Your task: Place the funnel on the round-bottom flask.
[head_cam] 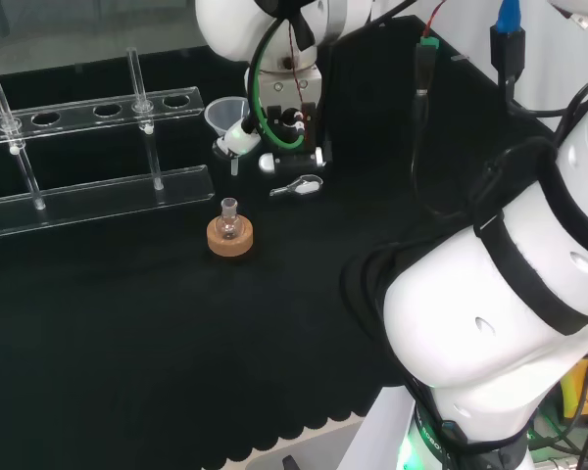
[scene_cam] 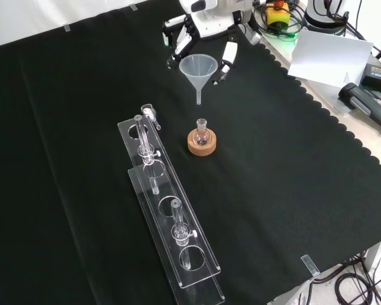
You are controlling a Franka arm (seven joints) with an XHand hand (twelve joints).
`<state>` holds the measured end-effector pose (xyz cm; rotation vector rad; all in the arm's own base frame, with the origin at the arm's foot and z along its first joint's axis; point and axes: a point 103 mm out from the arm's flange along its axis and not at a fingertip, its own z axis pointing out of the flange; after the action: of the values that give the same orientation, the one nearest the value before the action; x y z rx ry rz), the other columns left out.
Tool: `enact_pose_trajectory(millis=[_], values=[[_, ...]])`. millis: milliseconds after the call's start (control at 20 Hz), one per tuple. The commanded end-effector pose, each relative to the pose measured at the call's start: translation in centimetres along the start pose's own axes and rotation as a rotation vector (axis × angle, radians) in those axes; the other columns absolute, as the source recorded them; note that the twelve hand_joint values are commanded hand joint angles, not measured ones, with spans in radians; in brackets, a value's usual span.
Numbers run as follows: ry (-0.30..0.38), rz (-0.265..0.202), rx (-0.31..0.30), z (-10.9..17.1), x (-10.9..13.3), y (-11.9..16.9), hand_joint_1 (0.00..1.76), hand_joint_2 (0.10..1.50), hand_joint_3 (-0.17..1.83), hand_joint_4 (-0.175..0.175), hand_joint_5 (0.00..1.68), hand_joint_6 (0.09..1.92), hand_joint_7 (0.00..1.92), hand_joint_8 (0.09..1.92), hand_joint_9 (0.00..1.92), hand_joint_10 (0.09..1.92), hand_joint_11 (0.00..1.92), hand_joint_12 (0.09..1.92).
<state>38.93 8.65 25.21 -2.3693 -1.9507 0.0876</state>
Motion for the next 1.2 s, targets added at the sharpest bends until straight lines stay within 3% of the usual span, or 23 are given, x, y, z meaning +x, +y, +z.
enact_pose_trajectory(millis=[50, 450, 700, 1200], values=[[-0.007, -0.004, 0.008, 0.6, 0.4, -0.1, 0.77, 0.58, 0.48, -0.002, 0.78, 0.11, 1.07, 0.34, 0.97, 0.25, 0.00, 1.40], [0.001, -0.009, 0.042, 1.9, 1.4, -0.4, 0.77, 0.58, 0.49, -0.002, 0.78, 0.12, 1.08, 0.34, 0.98, 0.25, 0.00, 1.40], [0.043, -0.032, 0.085, 2.5, 0.6, 0.3, 0.77, 0.58, 0.50, -0.002, 0.78, 0.12, 1.08, 0.33, 0.98, 0.25, 0.00, 1.40], [0.028, -0.009, 0.088, 3.4, 0.9, 0.4, 0.77, 0.57, 0.51, -0.003, 0.78, 0.13, 1.08, 0.33, 0.98, 0.25, 0.00, 1.40]])
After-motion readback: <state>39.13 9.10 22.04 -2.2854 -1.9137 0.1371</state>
